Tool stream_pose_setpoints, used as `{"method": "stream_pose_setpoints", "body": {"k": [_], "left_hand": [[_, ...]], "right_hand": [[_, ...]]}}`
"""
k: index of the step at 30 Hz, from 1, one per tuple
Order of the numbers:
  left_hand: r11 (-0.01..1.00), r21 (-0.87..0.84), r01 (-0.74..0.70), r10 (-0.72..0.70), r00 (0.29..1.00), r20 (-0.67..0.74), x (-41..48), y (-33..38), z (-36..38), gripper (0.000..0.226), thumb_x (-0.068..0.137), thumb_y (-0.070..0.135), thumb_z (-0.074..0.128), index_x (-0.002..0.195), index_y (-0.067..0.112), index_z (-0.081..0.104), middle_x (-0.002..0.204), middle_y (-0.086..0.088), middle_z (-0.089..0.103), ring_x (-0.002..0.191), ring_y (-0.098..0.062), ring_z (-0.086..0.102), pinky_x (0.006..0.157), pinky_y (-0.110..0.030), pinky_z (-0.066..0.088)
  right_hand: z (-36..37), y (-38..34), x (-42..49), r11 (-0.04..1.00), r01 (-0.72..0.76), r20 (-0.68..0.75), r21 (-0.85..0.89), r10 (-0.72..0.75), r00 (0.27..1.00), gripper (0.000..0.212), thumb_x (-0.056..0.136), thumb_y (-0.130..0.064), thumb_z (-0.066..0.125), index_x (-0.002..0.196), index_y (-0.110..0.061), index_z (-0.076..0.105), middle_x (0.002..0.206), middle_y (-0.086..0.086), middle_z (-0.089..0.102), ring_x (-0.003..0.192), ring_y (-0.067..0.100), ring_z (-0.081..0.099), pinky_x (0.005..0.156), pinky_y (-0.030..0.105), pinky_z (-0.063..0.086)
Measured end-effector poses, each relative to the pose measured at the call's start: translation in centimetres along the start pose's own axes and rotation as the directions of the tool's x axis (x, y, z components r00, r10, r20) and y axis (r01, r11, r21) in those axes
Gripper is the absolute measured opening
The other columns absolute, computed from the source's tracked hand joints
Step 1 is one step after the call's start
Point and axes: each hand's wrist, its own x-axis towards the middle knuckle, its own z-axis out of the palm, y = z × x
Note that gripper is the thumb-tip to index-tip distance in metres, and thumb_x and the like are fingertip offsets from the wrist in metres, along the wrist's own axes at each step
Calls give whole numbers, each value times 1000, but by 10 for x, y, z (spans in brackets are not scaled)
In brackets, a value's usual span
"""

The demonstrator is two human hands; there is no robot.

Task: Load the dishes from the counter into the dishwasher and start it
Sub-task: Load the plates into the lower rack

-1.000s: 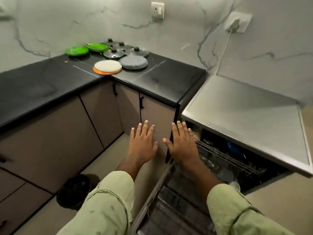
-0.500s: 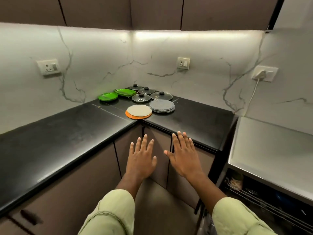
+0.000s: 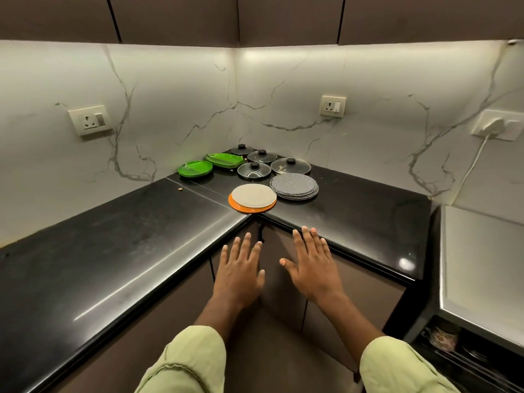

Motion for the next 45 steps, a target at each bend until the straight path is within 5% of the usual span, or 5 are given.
{"method": "stream_pose_setpoints", "body": {"k": [6,27,38,45], "left_hand": [[999,2,37,-38,999,30,56,-27,17,70,100,41,44,159,25,10,167,-6,-4,153,-27,-6,121,-46,-3],[982,53,180,-186,972,142,225,-78,71,72,100,44,43,159,25,5,167,-7,-4,153,-29,-6,122,-50,0],[982,52,179,-187,930,318,299,-143,93,85,98,49,51,159,23,-2,166,-9,-10,152,-32,-8,122,-52,0],[978,54,199,-197,817,542,338,-178,113,108,88,51,67,158,14,-7,164,-12,-15,152,-33,-9,122,-55,2]], "right_hand": [[31,10,60,999,25,3,32,-25,1000,77,98,-58,36,157,-18,6,164,9,2,150,23,-8,121,39,-2],[97,54,243,991,131,111,19,-132,985,79,98,-57,37,157,-17,2,164,11,0,151,26,-7,121,39,-2],[132,29,332,992,129,197,-14,-123,973,79,98,-54,41,157,-17,2,164,11,1,151,26,-6,121,40,-3],[159,11,371,990,124,244,-61,-106,964,78,99,-45,45,157,-15,2,164,12,2,151,28,-4,122,43,1]]}}
